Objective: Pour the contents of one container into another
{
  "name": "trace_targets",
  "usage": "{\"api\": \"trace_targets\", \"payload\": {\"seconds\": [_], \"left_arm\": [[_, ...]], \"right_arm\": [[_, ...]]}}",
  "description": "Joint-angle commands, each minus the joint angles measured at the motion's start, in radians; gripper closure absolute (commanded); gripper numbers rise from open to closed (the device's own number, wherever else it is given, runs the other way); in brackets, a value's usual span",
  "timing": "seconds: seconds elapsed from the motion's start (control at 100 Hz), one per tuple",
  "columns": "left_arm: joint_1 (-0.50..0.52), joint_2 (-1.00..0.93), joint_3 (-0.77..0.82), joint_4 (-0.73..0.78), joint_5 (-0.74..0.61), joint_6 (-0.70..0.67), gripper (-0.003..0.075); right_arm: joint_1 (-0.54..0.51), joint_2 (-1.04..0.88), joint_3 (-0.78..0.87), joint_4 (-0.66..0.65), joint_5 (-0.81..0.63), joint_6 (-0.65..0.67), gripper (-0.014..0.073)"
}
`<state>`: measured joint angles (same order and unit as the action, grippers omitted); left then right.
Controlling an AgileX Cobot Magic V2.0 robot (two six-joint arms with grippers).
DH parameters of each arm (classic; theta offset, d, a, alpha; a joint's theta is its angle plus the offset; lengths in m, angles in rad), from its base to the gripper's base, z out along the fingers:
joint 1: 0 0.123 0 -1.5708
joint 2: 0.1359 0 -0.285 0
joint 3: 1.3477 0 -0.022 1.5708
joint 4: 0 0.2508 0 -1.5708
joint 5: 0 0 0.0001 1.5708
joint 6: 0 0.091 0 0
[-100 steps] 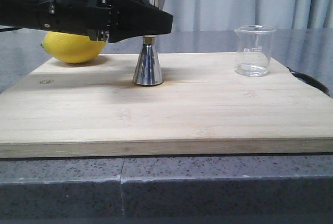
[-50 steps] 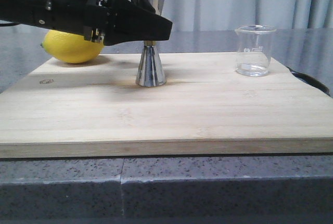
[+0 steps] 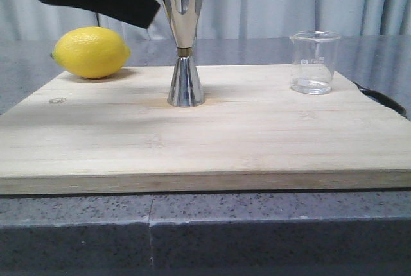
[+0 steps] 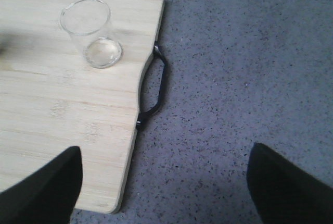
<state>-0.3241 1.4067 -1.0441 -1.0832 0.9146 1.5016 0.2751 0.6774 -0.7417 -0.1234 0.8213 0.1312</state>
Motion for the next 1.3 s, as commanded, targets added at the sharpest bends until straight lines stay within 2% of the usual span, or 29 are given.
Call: {"api": "trace_targets", "payload": {"seconds": [0.0, 0.17, 0.46, 0.6, 0.77, 0.92, 1.04, 1.11, 1.29], "left_arm": [[-0.01, -0.106, -0.027, 0.093, -0.019, -0.156, 0.0163], [-0.01, -0.274, -0.027, 0.34, -0.025, -0.465, 0.0163], [-0.01, -0.482, -0.027, 0.764, -0.008, -1.129, 0.0164], [-0.01, -0.545, -0.027, 0.952, 0.024, -1.349, 0.0164], [-0.01, -0.601, -0.018, 1.014, 0.031, -1.467, 0.0164], [-0.01, -0.641, 0.018, 1.027, -0.032, -1.473, 0.0168], [-0.01, -0.648, 0.033, 1.027, -0.061, -1.473, 0.0211], [-0.01, -0.648, 0.042, 1.027, -0.071, -1.473, 0.0264], [-0.01, -0.648, 0.056, 1.027, -0.077, -1.473, 0.0464]], "right_arm": [[-0.001, -0.003, -0.035, -0.005, -0.047, -0.009, 0.0039], [-0.001, -0.003, -0.035, -0.005, -0.047, -0.009, 0.0039], [-0.001, -0.003, -0.035, -0.005, -0.051, -0.009, 0.0039], [-0.001, -0.003, -0.035, -0.005, -0.053, -0.009, 0.0039], [-0.001, -0.003, -0.035, -0.005, -0.071, -0.009, 0.0039], [-0.001, -0.003, -0.035, -0.005, -0.096, -0.009, 0.0039], [-0.001, -0.003, -0.035, -0.005, -0.1, -0.009, 0.005], [-0.001, -0.003, -0.035, -0.005, -0.1, -0.009, 0.01], [-0.001, -0.003, -0.035, -0.005, -0.104, -0.009, 0.0329]]}}
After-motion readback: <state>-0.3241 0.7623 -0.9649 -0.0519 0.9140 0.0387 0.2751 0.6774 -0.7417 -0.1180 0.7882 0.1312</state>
